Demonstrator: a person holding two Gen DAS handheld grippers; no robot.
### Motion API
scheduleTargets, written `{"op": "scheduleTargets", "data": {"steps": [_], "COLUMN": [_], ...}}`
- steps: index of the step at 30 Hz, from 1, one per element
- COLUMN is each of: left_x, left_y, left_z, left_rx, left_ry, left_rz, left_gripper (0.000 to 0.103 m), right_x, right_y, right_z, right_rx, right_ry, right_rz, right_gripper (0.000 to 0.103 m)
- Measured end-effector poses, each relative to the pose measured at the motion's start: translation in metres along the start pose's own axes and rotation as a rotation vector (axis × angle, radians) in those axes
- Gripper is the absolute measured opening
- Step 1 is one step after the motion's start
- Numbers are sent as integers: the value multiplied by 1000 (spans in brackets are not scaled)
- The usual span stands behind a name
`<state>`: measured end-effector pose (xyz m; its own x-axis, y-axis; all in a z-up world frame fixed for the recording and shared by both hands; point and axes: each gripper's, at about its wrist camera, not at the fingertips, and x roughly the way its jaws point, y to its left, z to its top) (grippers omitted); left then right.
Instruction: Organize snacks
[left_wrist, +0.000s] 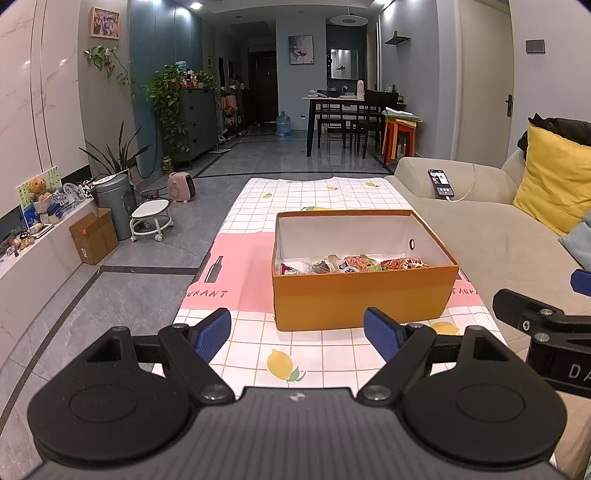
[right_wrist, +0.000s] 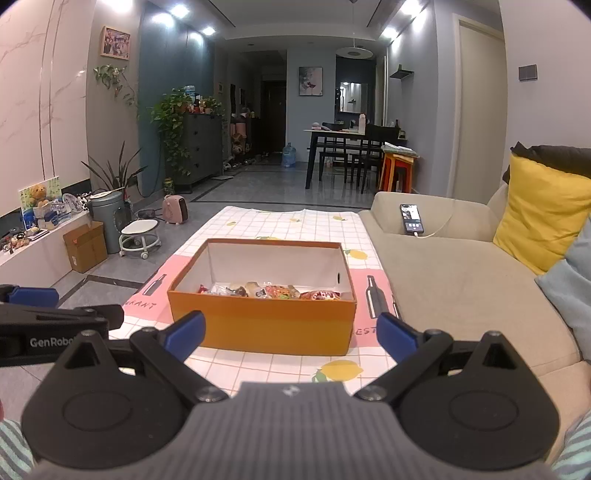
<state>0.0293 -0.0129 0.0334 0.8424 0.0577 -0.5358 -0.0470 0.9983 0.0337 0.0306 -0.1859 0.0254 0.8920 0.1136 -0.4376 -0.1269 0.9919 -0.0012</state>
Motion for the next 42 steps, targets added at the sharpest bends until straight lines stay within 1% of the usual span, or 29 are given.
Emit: {"op": "scheduleTargets", "data": {"steps": [18, 42], "left_x": [1, -1], "left_y": [-3, -2], "left_z": [2, 5], "left_rx": [-9, -11], "left_ry": [3, 5], "left_rz": [-6, 8], "left_gripper": [95, 95], "right_x": [1, 2], "right_y": [-2, -1], "right_z": [-1, -4], "right_rx": [-1, -8], "right_ry": [-5, -3], "right_rz": [0, 2], "right_gripper": [96, 96]}}
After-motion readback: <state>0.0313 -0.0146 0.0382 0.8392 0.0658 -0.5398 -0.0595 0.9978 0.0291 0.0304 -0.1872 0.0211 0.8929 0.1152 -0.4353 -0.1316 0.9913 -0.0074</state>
